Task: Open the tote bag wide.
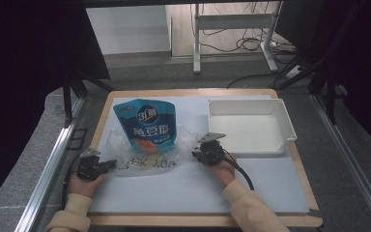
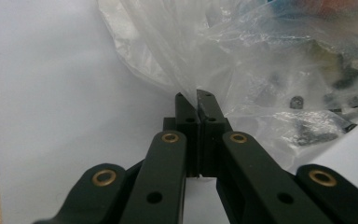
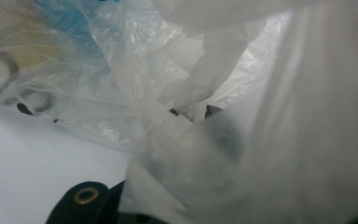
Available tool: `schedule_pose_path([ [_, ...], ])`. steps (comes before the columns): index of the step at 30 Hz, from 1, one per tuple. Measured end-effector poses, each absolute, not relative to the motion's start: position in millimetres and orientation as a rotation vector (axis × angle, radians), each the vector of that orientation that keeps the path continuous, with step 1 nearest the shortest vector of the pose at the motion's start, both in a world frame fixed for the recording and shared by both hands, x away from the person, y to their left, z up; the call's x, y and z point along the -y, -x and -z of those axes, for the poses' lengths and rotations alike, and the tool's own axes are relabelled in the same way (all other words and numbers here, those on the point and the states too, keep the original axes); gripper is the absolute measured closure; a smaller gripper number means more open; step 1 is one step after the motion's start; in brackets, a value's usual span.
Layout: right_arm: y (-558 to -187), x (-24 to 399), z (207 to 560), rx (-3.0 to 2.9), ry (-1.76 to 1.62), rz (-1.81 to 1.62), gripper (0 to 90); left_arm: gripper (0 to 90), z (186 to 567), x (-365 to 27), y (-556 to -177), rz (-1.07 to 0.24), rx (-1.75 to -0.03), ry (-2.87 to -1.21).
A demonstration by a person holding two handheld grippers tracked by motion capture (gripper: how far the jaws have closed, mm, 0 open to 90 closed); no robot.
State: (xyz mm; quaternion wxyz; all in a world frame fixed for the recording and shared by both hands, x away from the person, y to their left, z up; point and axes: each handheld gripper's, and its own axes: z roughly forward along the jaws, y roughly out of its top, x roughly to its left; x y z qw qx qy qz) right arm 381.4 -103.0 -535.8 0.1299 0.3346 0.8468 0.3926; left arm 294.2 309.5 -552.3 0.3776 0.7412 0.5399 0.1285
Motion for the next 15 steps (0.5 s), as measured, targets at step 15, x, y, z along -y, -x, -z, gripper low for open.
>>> schedule_pose_path([
  [15, -369, 117, 521, -2.429, -0.99, -1.214, 66.3, 89.3, 552, -310, -294, -0.327, -1.378, -1.896],
])
